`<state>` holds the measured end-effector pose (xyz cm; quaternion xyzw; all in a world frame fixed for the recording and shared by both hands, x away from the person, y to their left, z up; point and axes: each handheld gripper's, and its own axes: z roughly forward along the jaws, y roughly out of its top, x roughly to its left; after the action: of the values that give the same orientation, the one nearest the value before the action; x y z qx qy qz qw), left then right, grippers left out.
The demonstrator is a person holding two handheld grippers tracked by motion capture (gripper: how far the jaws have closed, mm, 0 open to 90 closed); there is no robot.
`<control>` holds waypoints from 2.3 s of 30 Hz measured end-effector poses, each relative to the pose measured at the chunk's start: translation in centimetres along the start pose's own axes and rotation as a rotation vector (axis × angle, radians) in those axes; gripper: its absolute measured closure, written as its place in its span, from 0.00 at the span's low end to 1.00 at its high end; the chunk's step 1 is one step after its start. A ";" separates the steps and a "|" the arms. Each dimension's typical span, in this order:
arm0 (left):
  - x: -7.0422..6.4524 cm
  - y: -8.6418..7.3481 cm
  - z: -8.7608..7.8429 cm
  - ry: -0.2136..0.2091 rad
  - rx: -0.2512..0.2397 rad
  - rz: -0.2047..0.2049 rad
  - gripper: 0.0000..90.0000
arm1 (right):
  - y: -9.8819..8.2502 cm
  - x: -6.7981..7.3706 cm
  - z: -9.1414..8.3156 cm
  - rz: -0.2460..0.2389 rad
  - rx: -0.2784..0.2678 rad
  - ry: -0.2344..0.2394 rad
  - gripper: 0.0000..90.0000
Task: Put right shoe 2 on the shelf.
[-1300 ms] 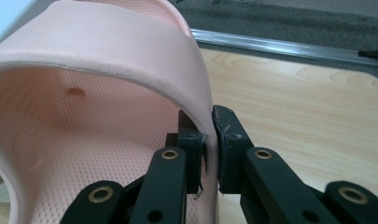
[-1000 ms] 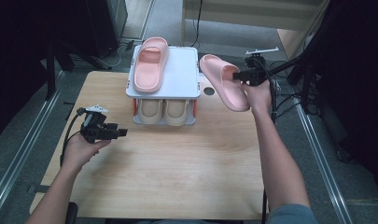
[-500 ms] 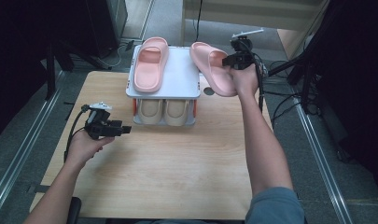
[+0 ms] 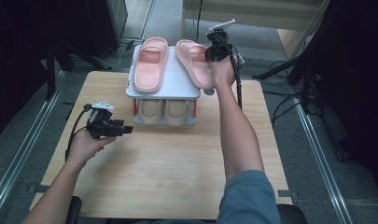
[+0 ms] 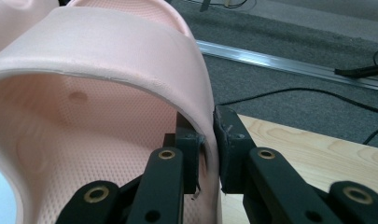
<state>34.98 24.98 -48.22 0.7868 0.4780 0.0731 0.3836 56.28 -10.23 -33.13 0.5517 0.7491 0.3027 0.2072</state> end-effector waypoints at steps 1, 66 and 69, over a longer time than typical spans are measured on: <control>0.0 0.0 0.0 -0.002 0.003 0.001 0.48 | 0.1 0.3 0.1 -0.002 0.001 -0.004 0.90; -0.5 -0.1 0.2 0.014 0.013 0.032 0.48 | -6.3 2.3 -6.4 -0.123 -0.185 0.348 0.72; -0.5 -0.1 0.2 0.012 0.013 0.033 0.48 | -7.0 1.9 -6.8 -0.131 -0.189 0.358 0.72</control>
<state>34.80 24.52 -48.31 0.7964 0.4679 0.0810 0.3745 46.45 -11.45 -32.85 0.4172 0.7764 0.4508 0.1410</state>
